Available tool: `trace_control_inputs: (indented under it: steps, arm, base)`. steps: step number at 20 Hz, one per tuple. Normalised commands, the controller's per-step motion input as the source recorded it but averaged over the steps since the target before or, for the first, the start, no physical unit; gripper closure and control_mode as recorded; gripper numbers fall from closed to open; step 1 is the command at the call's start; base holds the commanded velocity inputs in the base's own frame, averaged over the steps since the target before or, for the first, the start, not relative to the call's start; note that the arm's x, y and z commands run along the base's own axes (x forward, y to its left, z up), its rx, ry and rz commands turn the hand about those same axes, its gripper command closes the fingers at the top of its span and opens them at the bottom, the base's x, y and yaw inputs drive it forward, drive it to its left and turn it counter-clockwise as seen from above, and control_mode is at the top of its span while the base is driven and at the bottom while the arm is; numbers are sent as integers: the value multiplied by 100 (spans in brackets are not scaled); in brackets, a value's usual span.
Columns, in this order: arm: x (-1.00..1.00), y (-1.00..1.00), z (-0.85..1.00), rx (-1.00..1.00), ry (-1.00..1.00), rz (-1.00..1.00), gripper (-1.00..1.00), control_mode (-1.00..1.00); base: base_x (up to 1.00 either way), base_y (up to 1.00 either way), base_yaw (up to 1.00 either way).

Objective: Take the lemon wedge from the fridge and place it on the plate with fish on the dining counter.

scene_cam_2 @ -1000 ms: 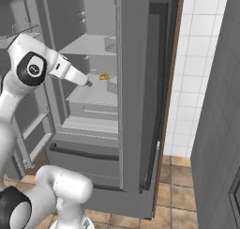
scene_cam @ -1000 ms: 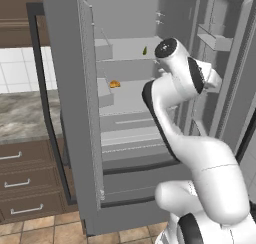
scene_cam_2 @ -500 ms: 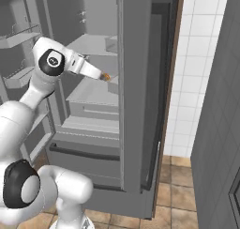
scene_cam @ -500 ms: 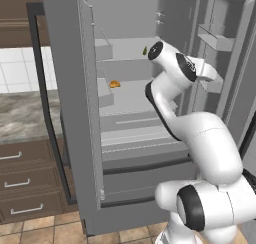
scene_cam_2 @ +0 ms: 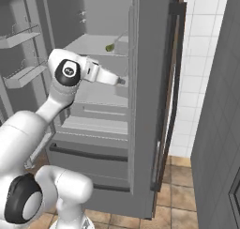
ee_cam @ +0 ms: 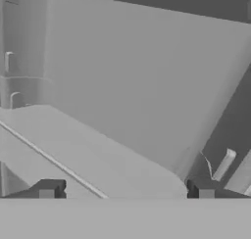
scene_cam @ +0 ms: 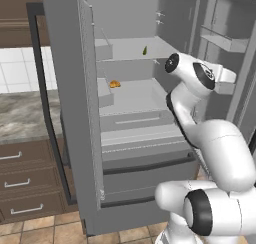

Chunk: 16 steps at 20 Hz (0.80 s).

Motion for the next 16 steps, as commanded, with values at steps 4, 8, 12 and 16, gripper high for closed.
trace_control_inputs:
  steps: [4,8,12,16]
  arm:
    - [-71,-100,0,-3,-27,0,-100,-100]
    - [-47,-58,11,-1,-31,1,-100,-100]
    - [-60,93,58,-8,-8,12,-100,-100]
    - [-66,100,100,-1,6,20,-100,-100]
  base:
    - [0,0,0]
    - [0,0,0]
    - [0,0,0]
    - [0,0,0]
